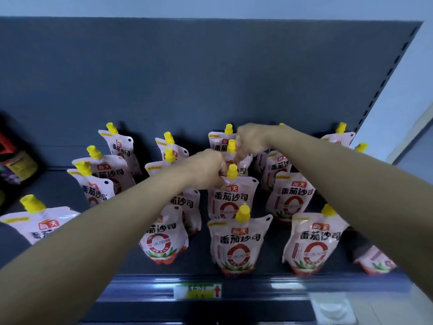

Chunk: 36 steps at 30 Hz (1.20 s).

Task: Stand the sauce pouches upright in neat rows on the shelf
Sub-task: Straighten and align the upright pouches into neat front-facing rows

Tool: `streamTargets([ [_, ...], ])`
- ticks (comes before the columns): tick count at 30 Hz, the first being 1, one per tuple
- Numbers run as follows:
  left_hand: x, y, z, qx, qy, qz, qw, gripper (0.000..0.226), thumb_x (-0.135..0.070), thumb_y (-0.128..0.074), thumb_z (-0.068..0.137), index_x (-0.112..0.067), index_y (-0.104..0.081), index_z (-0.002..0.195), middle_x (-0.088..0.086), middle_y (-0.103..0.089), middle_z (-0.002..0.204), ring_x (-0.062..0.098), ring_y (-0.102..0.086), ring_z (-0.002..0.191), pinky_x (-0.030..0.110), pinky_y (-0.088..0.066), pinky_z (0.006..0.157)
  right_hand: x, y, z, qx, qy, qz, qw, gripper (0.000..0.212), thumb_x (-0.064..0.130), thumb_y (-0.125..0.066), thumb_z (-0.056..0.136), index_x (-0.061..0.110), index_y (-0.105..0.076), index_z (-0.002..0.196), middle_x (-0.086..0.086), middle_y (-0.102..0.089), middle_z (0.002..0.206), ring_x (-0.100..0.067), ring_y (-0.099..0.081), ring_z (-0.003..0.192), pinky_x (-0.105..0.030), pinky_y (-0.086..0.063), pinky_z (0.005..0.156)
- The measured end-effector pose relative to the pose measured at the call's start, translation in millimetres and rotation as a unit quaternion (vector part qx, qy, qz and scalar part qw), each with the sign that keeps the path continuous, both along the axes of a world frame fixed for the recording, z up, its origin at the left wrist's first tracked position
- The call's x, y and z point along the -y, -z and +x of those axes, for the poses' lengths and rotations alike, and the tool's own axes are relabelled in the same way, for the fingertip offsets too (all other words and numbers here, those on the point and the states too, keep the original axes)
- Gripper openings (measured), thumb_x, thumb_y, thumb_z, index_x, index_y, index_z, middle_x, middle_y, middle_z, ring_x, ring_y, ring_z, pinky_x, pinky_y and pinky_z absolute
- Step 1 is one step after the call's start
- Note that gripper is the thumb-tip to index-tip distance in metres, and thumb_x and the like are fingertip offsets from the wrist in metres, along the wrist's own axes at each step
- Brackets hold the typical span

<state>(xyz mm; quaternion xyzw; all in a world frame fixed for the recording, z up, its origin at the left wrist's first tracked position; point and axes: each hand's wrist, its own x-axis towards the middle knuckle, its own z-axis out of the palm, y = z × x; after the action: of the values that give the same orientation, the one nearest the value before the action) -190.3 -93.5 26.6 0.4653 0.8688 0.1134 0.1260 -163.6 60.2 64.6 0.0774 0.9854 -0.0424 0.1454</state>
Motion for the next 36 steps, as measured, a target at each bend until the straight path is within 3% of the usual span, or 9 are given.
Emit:
streamTargets([
  [8,-0.4,1.4,-5.8,-0.009,0.033,0.007,0.999,0.041,-0.019,-0.071,0.077,-0.017,-0.046,0.045,-0.002,-0.038,0.049,0.014,-0.037,0.049,0.024,-0.032,0.049,8.2,-1.7,-0.1,0.003,0.033,0.035,0.999,0.041,0.035,-0.064,0.087,-0.003,-0.069,0.101,-0.009,-0.047,0.071,-0.025,-0.047,0.077,-0.029,-0.039,0.069],
  [14,-2.1,1.7,-4.8,-0.014,0.047,0.007,0.999,0.044,-0.019,-0.069,0.078,-0.018,-0.044,0.042,-0.003,-0.039,0.047,0.014,-0.037,0.046,0.024,-0.029,0.045,-4.8,-8.2,2.0,0.046,0.046,0.007,0.998,0.02,0.01,-0.065,0.083,0.01,-0.056,0.065,0.0,-0.044,0.059,-0.019,-0.044,0.06,-0.026,-0.035,0.053],
  [17,0.9,-3.8,-2.5,-0.006,0.076,-0.023,0.997,0.029,-0.019,-0.067,0.081,-0.014,-0.059,0.054,0.0,-0.049,0.055,0.015,-0.044,0.052,0.025,-0.033,0.047,-9.8,-22.3,1.8,0.037,0.06,-0.012,0.997,0.019,-0.002,-0.063,0.081,0.012,-0.071,0.09,-0.002,-0.069,0.089,-0.025,-0.066,0.086,-0.034,-0.056,0.076],
  [19,5.9,-15.3,-3.5,0.027,0.095,-0.034,0.995,0.014,-0.023,-0.068,0.08,-0.01,-0.072,0.078,0.003,-0.064,0.071,0.02,-0.056,0.067,0.028,-0.043,0.06,-14.6,-28.3,-4.4,-0.005,0.068,-0.009,0.998,0.03,-0.004,-0.06,0.081,0.003,-0.07,0.109,-0.014,-0.07,0.112,-0.031,-0.065,0.107,-0.041,-0.055,0.09],
  [22,12.5,-40.9,-17.5,0.079,0.054,0.043,0.994,0.015,-0.027,-0.071,0.078,-0.02,-0.074,0.091,-0.005,-0.073,0.086,0.009,-0.065,0.082,0.022,-0.048,0.073,-15.9,-30.4,-11.4,-0.085,0.088,0.02,0.992,0.029,0.011,-0.061,0.086,0.002,-0.067,0.113,-0.016,-0.068,0.117,-0.032,-0.062,0.111,-0.034,-0.052,0.083],
  [26,2.3,-52.5,-41.9,0.01,-0.012,0.072,0.997,0.022,-0.016,-0.071,0.079,-0.014,-0.07,0.1,-0.004,-0.066,0.091,0.014,-0.061,0.085,0.021,-0.043,0.074,-17.0,-16.4,-23.8,-0.072,0.075,0.01,0.995,0.037,0.017,-0.059,0.09,-0.005,-0.061,0.119,-0.02,-0.063,0.125,-0.036,-0.057,0.116,-0.041,-0.048,0.098],
  [31,-23.1,-31.1,-49.8,-0.009,-0.02,-0.006,1.0,0.025,-0.019,-0.07,0.078,-0.007,-0.069,0.101,0.01,-0.069,0.102,0.028,-0.063,0.095,0.032,-0.048,0.08,-25.7,-0.4,-40.6,-0.069,0.09,-0.03,0.993,0.031,0.012,-0.066,0.085,0.005,-0.066,0.115,-0.014,-0.066,0.118,-0.018,-0.054,0.089,-0.025,-0.043,0.077],
  [34,-32.9,-22.9,-50.8,-0.017,-0.022,-0.019,0.999,0.011,-0.02,-0.07,0.078,-0.009,-0.07,0.079,0.006,-0.064,0.077,0.026,-0.059,0.078,0.027,-0.043,0.067,-29.6,4.8,-45.8,-0.067,0.074,-0.005,0.995,0.012,0.01,-0.065,0.085,0.007,-0.07,0.095,-0.014,-0.063,0.09,-0.019,-0.049,0.079,-0.025,-0.041,0.064],
  [36,-36.5,-20.1,-49.8,-0.026,-0.03,-0.029,0.999,0.023,-0.021,-0.07,0.078,-0.012,-0.06,0.06,0.002,-0.051,0.058,0.025,-0.049,0.065,0.026,-0.036,0.057,-30.7,6.7,-47.9,-0.064,0.065,0.016,0.996,0.01,0.009,-0.066,0.081,0.009,-0.064,0.071,-0.011,-0.059,0.074,-0.022,-0.048,0.07,-0.027,-0.04,0.062],
])
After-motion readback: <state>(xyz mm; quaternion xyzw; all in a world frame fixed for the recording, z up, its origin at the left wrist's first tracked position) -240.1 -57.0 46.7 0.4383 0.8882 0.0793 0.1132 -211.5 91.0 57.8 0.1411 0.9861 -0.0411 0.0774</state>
